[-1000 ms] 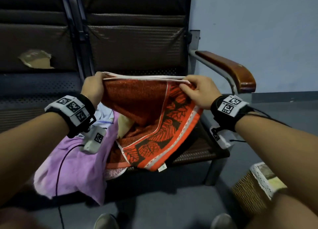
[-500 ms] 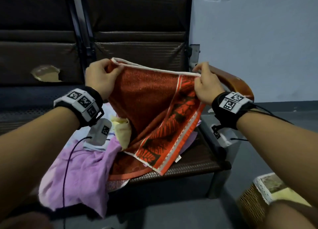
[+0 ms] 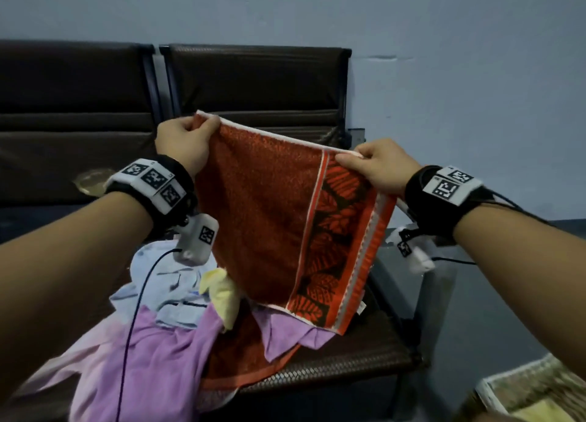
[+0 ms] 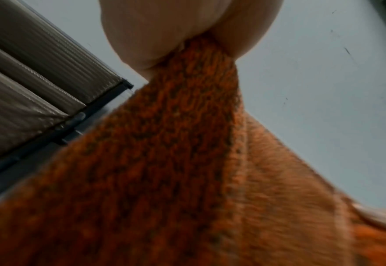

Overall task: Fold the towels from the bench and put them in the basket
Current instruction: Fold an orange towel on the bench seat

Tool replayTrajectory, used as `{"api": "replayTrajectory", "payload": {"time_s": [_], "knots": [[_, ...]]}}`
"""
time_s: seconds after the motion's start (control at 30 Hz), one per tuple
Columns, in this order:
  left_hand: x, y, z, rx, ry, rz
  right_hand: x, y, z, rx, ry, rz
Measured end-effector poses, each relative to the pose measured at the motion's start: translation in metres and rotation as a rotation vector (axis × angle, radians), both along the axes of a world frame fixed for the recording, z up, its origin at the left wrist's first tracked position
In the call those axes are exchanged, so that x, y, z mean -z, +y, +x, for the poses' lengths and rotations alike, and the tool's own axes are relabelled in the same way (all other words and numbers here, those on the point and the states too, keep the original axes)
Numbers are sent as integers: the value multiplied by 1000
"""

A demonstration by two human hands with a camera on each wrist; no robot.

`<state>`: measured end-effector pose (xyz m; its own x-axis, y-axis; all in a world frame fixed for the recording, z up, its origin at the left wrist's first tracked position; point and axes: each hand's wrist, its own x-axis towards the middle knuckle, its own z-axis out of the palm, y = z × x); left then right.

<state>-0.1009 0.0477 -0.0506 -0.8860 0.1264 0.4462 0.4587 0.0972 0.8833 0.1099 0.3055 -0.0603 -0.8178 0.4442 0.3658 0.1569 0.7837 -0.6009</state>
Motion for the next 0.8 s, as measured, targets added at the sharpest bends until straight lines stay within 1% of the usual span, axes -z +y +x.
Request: {"api": "replayTrajectory", "payload": {"time_s": [0.07, 0.13, 0.23, 0.3, 0.37, 0.43, 0.5, 0.53, 0.6, 0.63, 0.67, 0.7, 0.73, 0.77, 0.8], "knots": [[1, 14, 10, 43, -80, 70, -6, -5, -6, 90, 82, -201], [1, 33, 27, 97, -121, 126, -13, -14, -13, 169, 151, -377], [-5, 60, 66, 290, -137, 171, -22, -26, -20, 182, 166, -490], [-7, 71, 97, 438, -117, 139, -27, -34, -21, 157, 186, -601], [-5, 78, 121, 565, -83, 69, -29, -43, -19, 68, 207, -791], [0, 79, 136, 575, -7, -31, -31, -49, -13, -20, 155, -918], [4, 75, 142, 565, 78, -110, -28, -52, -3, -86, 74, -903], [6, 72, 142, 597, 80, -129, -27, -51, 1, -84, 48, -866], [9, 66, 142, 721, -23, -68, -24, -47, 5, -9, 28, -803], [10, 65, 140, 726, -73, -12, -22, -45, 7, 34, 26, -786], [10, 65, 137, 671, -89, 26, -21, -43, 8, 61, 20, -772], [9, 65, 132, 586, -72, 39, -20, -40, 10, 64, 6, -760], [8, 66, 126, 520, -53, 34, -18, -39, 12, 32, -18, -756], [8, 66, 121, 522, -65, 13, -17, -39, 13, -24, -38, -769], [7, 65, 118, 601, -122, -12, -15, -39, 14, -82, -51, -787]]}}
